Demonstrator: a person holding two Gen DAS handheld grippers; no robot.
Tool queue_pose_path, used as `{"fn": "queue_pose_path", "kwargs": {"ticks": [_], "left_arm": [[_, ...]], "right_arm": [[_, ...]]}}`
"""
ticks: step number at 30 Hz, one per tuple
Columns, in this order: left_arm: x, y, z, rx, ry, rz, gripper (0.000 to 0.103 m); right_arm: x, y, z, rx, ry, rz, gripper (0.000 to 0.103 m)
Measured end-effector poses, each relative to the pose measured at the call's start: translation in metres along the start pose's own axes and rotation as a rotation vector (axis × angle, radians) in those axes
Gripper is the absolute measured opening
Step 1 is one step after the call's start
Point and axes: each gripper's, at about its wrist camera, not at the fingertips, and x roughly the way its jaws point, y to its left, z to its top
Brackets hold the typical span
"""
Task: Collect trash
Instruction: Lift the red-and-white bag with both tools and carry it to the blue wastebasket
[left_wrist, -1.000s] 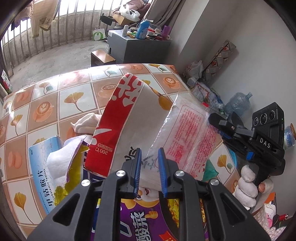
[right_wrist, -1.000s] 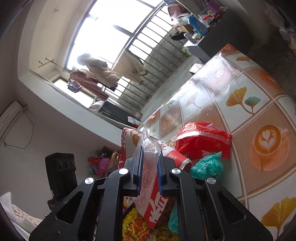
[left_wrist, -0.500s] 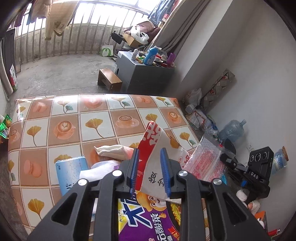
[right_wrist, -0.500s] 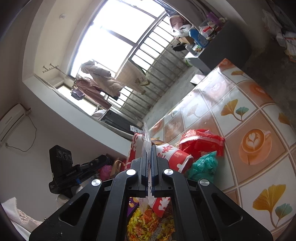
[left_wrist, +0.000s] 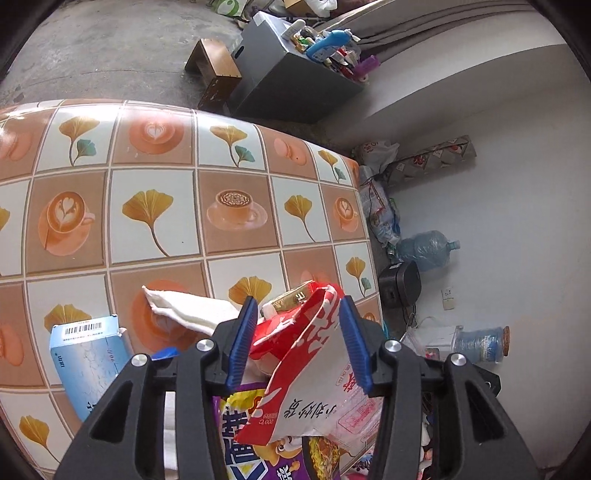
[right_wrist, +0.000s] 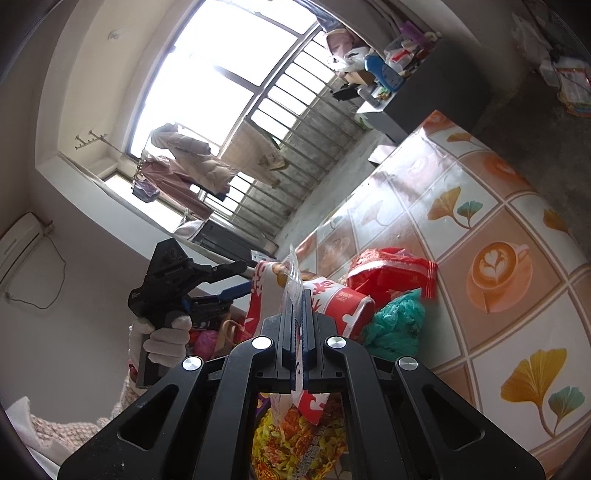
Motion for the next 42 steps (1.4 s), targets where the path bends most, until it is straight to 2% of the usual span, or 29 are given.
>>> {"fn": "queue_pose_path", "kwargs": {"ticks": [4, 9, 11, 13, 15, 19, 25, 29, 36, 42], "left_arm": [[0.01, 0.003, 0.007, -0.025, 0.051, -0.065, 0.044], [0.013, -0.007, 0.005, 0.023, 0.074, -0.074, 0.044], [0.017, -0.008, 0.006, 0.036, 0.075, -0.06, 0.038], [0.021, -0.008, 0.006, 0.048, 0.085, -0.053, 0.027], [0.023, -0.009, 0.006, 0.07, 0.082, -0.052, 0.024], [0.016, -0.014, 0.002, 0.104, 0.068, -0.091, 0.012], [-0.013, -0.041, -0.008, 0.195, -0.004, -0.147, 0.003], [-0.039, -0.066, -0.016, 0.245, -0.059, -0.183, 0.002], [-0.076, -0.12, -0.037, 0.38, -0.165, -0.193, 0.002], [-0.075, -0.174, -0.058, 0.503, -0.205, -0.178, 0.002]], "right_arm": [[0.001, -0.001, 0.001, 0.003, 0.0, -0.005, 0.001], [0.002, -0.002, 0.002, 0.003, 0.001, -0.004, 0.001], [0.002, -0.003, 0.002, 0.004, 0.004, -0.002, 0.001], [0.002, -0.003, 0.001, 0.006, 0.005, 0.0, 0.001], [0.001, -0.001, 0.0, 0.003, 0.003, 0.001, 0.001], [-0.005, 0.005, 0.0, -0.013, -0.009, 0.008, 0.001], [-0.018, 0.013, 0.001, -0.026, -0.04, 0.046, 0.001], [-0.033, 0.02, 0.003, -0.036, -0.08, 0.08, 0.001], [-0.074, 0.026, 0.009, -0.047, -0.186, 0.123, 0.001], [-0.122, 0.017, 0.01, -0.043, -0.296, 0.078, 0.001]]}}
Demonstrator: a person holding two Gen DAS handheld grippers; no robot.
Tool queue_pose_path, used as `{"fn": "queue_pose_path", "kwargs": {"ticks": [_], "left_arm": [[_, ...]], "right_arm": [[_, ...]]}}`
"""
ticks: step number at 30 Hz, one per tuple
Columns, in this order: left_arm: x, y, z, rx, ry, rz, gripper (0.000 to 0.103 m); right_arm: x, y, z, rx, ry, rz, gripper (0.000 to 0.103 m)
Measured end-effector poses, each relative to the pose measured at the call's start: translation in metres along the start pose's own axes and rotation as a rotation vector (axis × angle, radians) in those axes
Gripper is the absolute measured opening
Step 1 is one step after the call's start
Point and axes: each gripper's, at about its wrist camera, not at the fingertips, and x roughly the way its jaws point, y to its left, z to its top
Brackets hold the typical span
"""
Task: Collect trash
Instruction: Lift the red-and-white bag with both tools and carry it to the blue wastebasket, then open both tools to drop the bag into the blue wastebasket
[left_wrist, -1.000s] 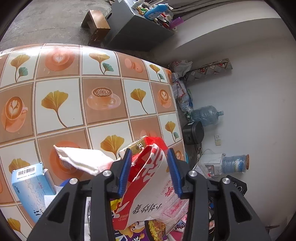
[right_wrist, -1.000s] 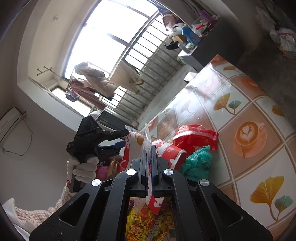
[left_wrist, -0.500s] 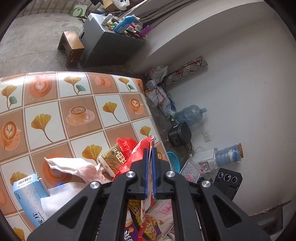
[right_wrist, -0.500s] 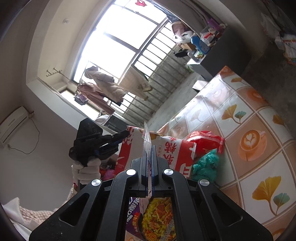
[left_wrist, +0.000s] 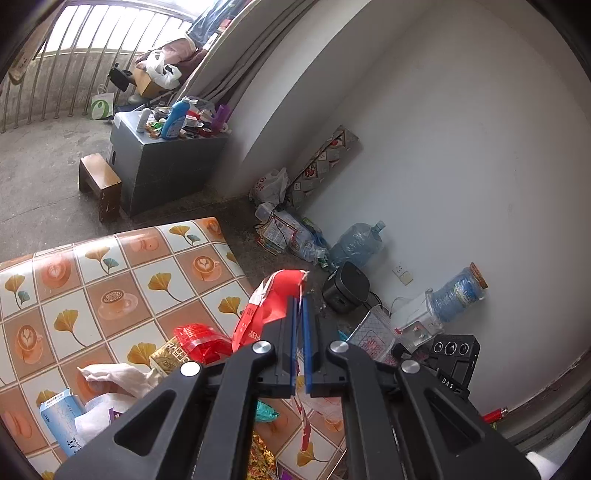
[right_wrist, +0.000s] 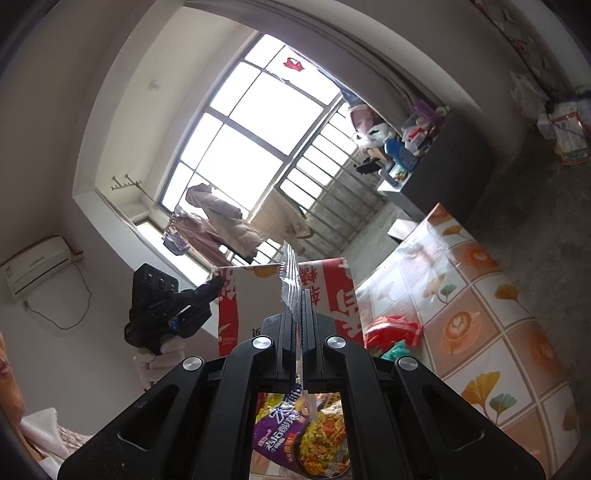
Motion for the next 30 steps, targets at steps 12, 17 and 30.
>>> {"fn": "queue_pose_path", "kwargs": {"ticks": [12, 17, 30], "left_arm": [[0.181, -0.122, -0.004, 0.199, 0.179, -0.075, 0.002], [0.294, -0.177, -0.035, 0.31, 0.29, -0.089, 0.002], [0.545, -0.248, -0.154, 0.516, 0.478, -0.001, 0.056]], "right_arm": [[-0.132, -0.045, 0.019, 0.001, -0.256, -0.503, 0.001], [-0.155, -0.092, 0.017, 0.057, -0.308, -0.807, 0.001], [-0.192, -0.309, 0.027, 0.329, -0.316, -1.088, 0.065]]}}
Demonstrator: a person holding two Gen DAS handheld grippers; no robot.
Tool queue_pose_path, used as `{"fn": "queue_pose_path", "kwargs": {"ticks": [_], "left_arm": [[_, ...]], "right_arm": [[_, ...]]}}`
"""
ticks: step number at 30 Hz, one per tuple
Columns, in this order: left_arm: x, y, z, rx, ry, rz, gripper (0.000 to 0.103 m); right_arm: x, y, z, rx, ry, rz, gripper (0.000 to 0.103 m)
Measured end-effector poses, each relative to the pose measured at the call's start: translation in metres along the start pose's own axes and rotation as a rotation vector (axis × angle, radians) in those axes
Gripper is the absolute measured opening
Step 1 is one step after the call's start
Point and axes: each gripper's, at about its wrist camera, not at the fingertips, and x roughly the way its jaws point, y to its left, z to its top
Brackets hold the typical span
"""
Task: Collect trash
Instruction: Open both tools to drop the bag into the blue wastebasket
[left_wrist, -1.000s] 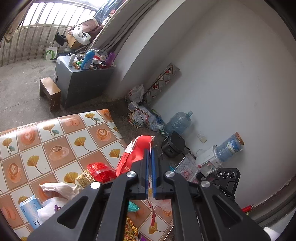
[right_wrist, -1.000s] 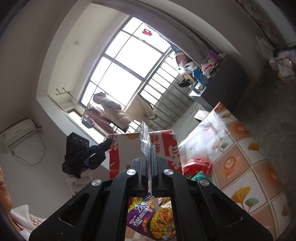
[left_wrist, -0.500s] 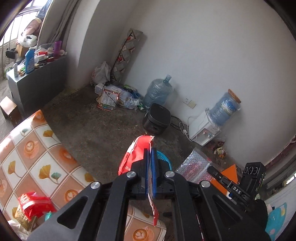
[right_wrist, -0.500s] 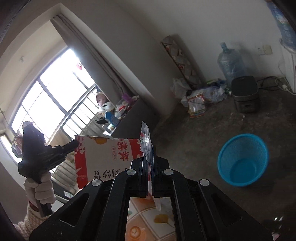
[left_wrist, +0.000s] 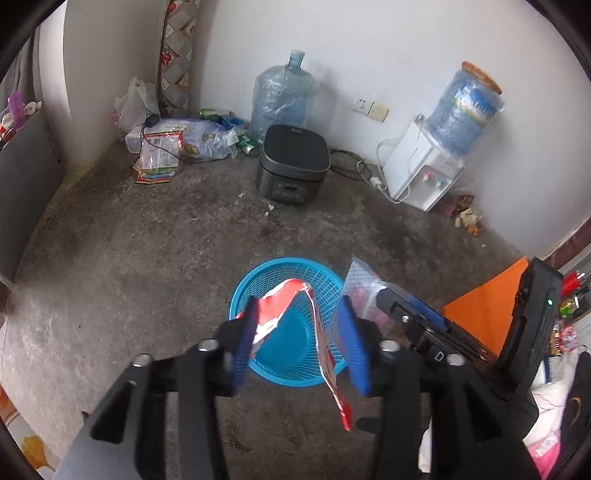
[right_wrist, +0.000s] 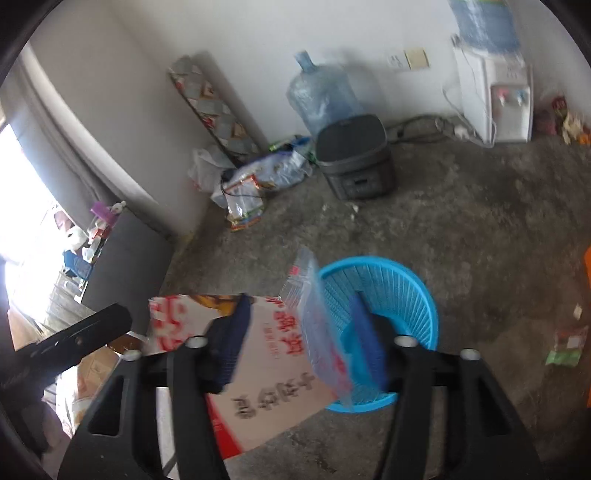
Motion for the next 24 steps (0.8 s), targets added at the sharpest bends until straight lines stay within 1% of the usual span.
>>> {"fn": "queue_pose_path", "kwargs": {"ticks": [1, 2, 3, 5, 7, 9, 11, 12, 14, 16, 17, 19, 20, 22, 24], "left_arm": [[0.014, 0.001, -0.003, -0.001, 0.023, 0.015, 0.056], [0.023, 0.003, -0.006, -0.006, 0.049, 0.035, 0.056], [0.027, 0.006, -0.008, -0.021, 0.063, 0.035, 0.056], [0.02, 0.016, -0.011, -0.06, 0.047, 0.002, 0.057], [0.006, 0.023, -0.012, -0.058, 0.015, 0.009, 0.059], [-0.01, 0.028, -0.008, -0.05, -0.019, 0.027, 0.06], [-0.037, 0.032, -0.005, -0.043, -0.056, 0.016, 0.062], [-0.053, 0.034, -0.004, -0.032, -0.083, 0.007, 0.067], [-0.09, 0.038, -0.006, -0.01, -0.142, 0.008, 0.071], [-0.129, 0.042, -0.01, 0.007, -0.188, 0.037, 0.078], [-0.149, 0.044, -0.014, 0.008, -0.208, 0.043, 0.079], [-0.188, 0.052, -0.022, -0.003, -0.24, 0.053, 0.084], [-0.208, 0.056, -0.028, -0.013, -0.257, 0.064, 0.086], [-0.247, 0.064, -0.042, -0.029, -0.297, 0.082, 0.089], [-0.286, 0.071, -0.061, -0.048, -0.35, 0.109, 0.091]], "right_arm": [[0.022, -0.017, 0.0, 0.061, 0.059, -0.024, 0.065], [0.034, -0.032, -0.004, 0.117, 0.098, -0.056, 0.064], [0.039, -0.046, -0.007, 0.172, 0.108, -0.063, 0.063], [0.033, -0.062, -0.015, 0.244, 0.084, -0.049, 0.063], [0.022, -0.066, -0.02, 0.244, 0.066, -0.047, 0.063], [0.01, -0.06, -0.022, 0.215, 0.054, -0.056, 0.063], [-0.002, -0.048, -0.02, 0.181, 0.035, -0.062, 0.063], [-0.012, -0.039, -0.02, 0.157, 0.019, -0.063, 0.063], [-0.027, -0.019, -0.016, 0.096, -0.029, -0.064, 0.065], [-0.049, 0.006, -0.015, 0.021, -0.089, -0.065, 0.071], [-0.059, 0.02, -0.017, -0.023, -0.12, -0.069, 0.072], [-0.081, 0.047, -0.023, -0.11, -0.174, -0.084, 0.081], [-0.092, 0.061, -0.027, -0.152, -0.197, -0.081, 0.083], [-0.113, 0.084, -0.036, -0.222, -0.244, -0.067, 0.094], [-0.133, 0.106, -0.047, -0.287, -0.301, -0.055, 0.095]]}}
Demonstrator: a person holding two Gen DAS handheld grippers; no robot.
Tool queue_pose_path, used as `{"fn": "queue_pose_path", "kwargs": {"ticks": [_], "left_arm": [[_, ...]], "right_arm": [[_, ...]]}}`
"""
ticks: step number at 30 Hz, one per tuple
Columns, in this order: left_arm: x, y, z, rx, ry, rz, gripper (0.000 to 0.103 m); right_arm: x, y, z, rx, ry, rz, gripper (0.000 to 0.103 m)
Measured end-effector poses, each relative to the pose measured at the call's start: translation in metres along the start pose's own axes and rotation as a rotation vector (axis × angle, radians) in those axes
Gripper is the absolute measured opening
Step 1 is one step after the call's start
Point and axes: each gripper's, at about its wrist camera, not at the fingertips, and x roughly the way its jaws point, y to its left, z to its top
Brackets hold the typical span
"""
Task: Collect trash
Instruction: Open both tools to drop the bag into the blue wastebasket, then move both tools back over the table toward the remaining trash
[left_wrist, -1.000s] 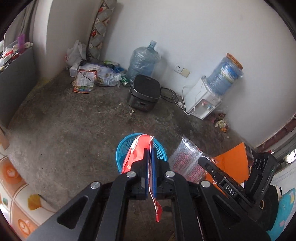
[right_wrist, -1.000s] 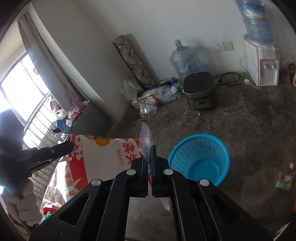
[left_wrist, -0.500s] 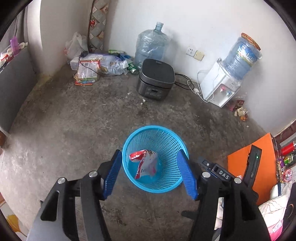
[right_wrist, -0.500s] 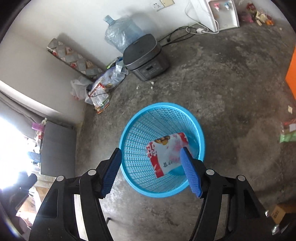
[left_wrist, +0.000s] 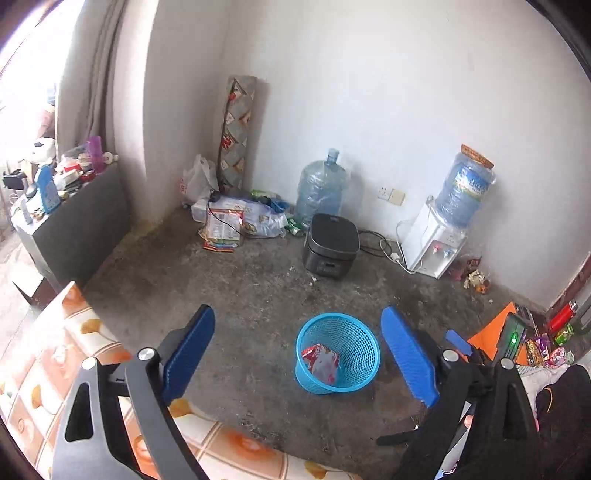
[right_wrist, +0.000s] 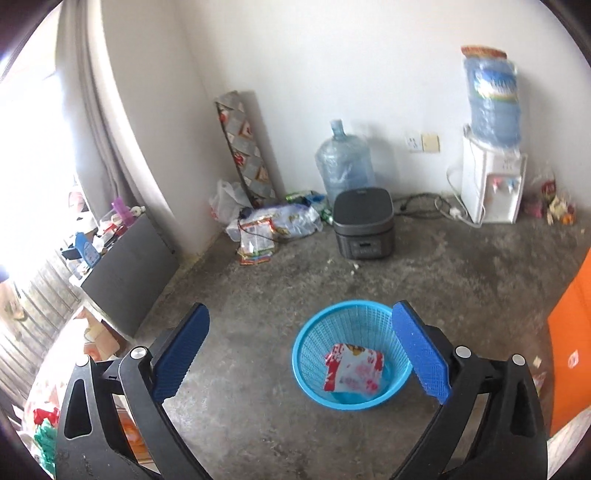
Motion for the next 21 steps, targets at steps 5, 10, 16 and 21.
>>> {"fn": "queue_pose_path", "kwargs": {"ticks": [5, 10, 16, 21], "left_arm": [[-0.091, 0.025, -0.016, -0.041, -0.115, 0.071, 0.095], [-0.162, 0.044, -0.044, -0.116, -0.203, 0.136, 0.097], [-0.225, 0.062, -0.083, -0.19, -0.277, 0.195, 0.097], [-0.271, 0.072, -0.112, -0.164, -0.345, 0.275, 0.097]], "right_arm": [[-0.036, 0.05, -0.001, -0.159, -0.038, 0.087, 0.095], [-0.05, 0.091, -0.009, -0.252, 0.039, 0.211, 0.095], [-0.084, 0.136, -0.02, -0.347, -0.019, 0.311, 0.095], [-0.098, 0.158, -0.019, -0.355, -0.066, 0.392, 0.095]]}}
